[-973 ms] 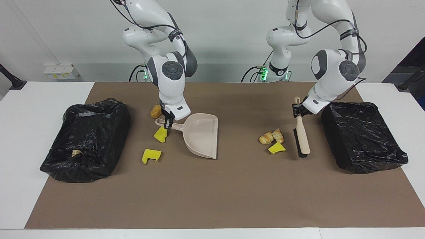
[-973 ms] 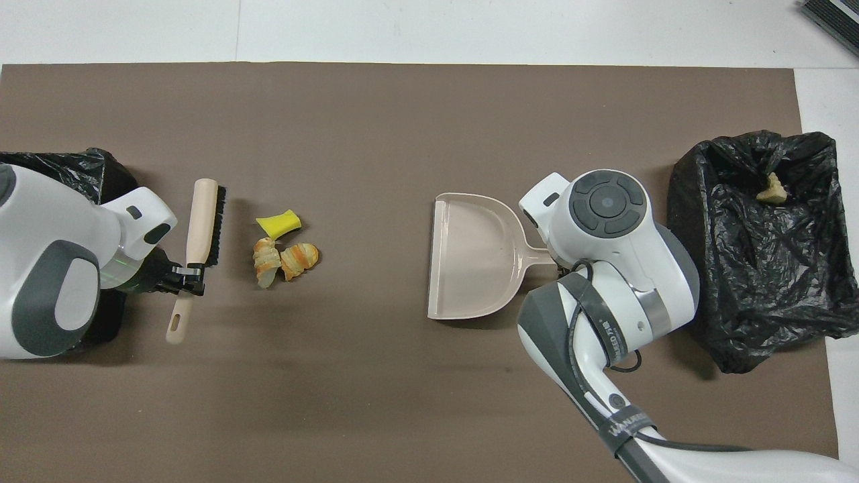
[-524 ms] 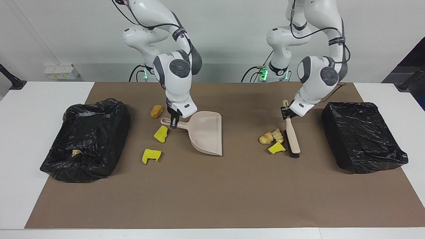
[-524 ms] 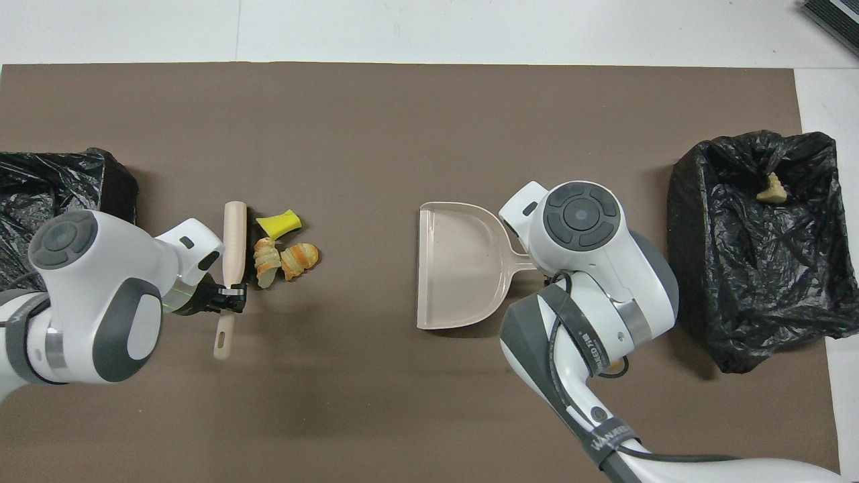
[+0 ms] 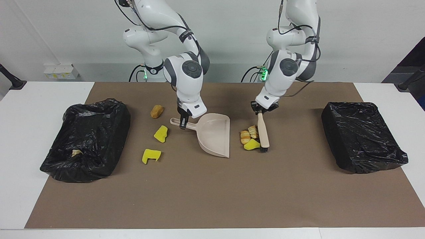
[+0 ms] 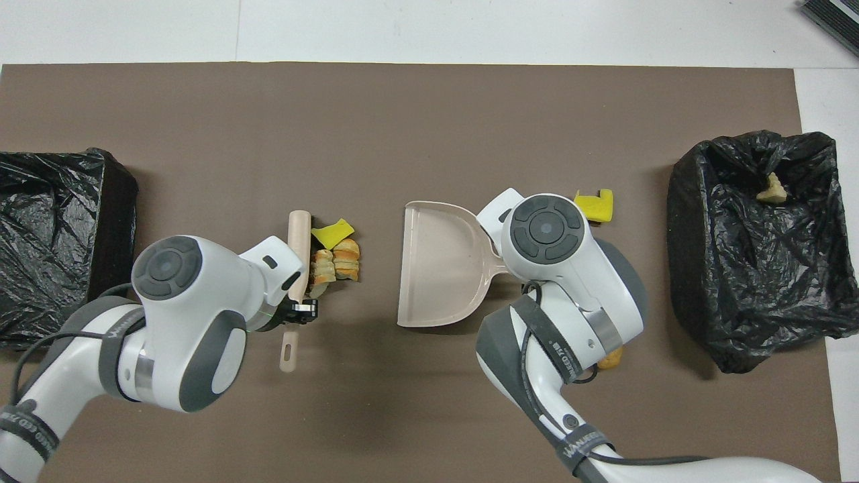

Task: Sweep and dump trash in bin
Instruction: 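Sweep the sponge and bread pieces into the dustpan with the left gripper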

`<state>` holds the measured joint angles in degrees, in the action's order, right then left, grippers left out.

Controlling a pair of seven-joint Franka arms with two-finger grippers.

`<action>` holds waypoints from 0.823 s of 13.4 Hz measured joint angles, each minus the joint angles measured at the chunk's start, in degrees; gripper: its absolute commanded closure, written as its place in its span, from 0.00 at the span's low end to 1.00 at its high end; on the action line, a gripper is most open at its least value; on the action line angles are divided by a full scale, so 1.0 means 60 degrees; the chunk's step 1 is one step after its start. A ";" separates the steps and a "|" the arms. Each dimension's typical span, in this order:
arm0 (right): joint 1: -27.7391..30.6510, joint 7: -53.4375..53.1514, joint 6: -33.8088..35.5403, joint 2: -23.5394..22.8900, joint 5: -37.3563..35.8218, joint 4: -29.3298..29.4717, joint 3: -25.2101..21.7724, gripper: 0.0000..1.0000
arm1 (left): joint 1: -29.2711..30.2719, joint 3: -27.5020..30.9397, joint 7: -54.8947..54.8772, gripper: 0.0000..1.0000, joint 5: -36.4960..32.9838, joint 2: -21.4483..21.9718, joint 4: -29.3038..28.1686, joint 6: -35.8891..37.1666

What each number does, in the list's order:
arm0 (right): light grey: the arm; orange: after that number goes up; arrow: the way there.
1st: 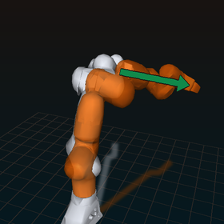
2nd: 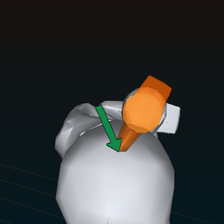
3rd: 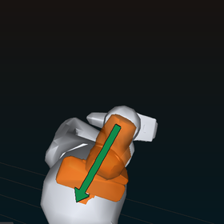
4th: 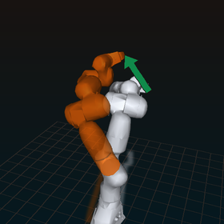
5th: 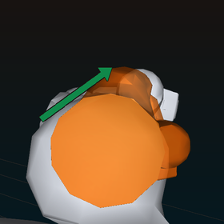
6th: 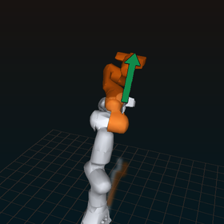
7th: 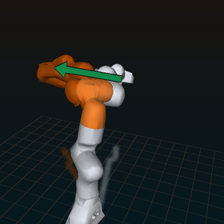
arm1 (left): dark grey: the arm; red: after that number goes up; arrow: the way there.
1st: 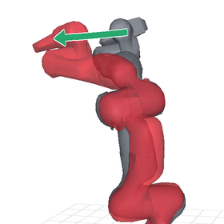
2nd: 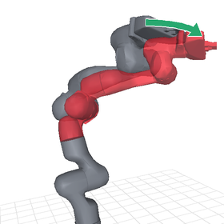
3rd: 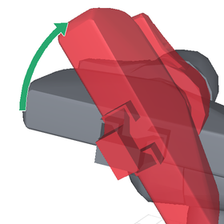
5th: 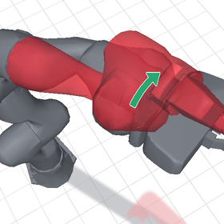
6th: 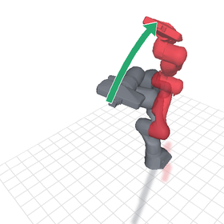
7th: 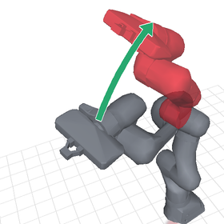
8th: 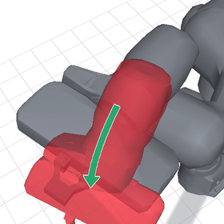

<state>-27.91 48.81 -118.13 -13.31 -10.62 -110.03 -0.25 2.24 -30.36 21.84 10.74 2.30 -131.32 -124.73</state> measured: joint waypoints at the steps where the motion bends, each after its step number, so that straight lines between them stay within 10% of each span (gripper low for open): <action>1: -0.0056 -0.0142 -0.0033 -0.0089 0.0000 0.0062 0.0001 1.00 | -0.0053 -0.0122 0.0185 1.00 0.0009 0.0044 -0.0007 -0.0104; 11: -0.0033 -0.0323 -0.0142 -0.0306 0.0001 0.0330 -0.0024 1.00 | -0.0251 -0.1489 0.0821 1.00 0.2032 -0.0520 0.0478 -0.1227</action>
<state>-28.11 46.87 -118.98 -15.14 -10.62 -108.05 -0.40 0.74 -39.30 26.76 22.94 -0.82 -128.46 -132.09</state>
